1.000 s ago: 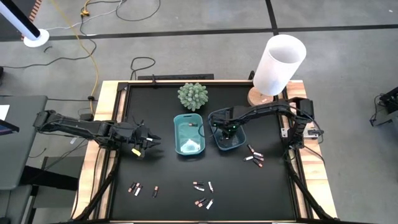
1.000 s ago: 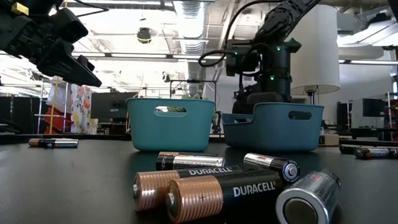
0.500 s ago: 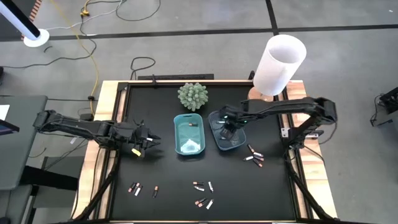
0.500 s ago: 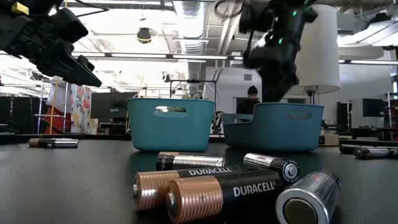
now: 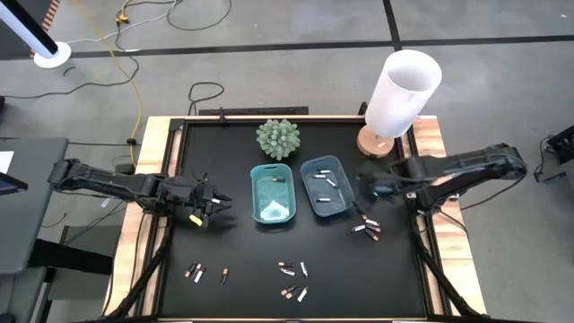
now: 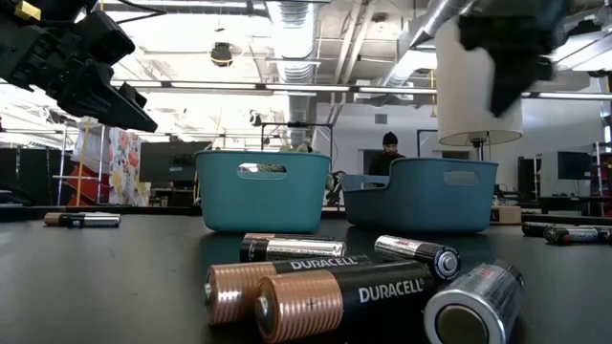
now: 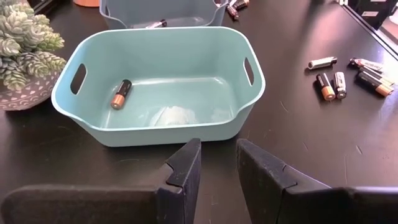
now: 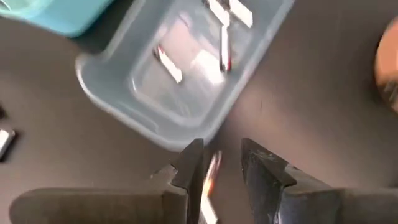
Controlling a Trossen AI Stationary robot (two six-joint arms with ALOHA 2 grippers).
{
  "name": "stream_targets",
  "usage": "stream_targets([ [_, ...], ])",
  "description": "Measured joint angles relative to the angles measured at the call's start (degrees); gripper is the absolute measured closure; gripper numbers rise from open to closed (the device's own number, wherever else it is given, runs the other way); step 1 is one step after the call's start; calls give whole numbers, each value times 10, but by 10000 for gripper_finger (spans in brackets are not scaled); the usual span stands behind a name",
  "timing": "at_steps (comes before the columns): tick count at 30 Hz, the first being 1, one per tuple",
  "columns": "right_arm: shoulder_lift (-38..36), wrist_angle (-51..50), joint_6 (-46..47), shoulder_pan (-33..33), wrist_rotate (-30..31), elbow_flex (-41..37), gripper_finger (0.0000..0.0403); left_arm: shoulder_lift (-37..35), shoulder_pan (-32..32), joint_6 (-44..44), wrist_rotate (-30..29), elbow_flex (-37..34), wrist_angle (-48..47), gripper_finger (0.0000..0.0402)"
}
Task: Sort batteries
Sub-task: Put the black battery into the green bin
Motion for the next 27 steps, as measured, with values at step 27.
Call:
stream_targets([
  [27,37,202,277,113,0,-251,282,0,0,0,0,0,0,304],
])
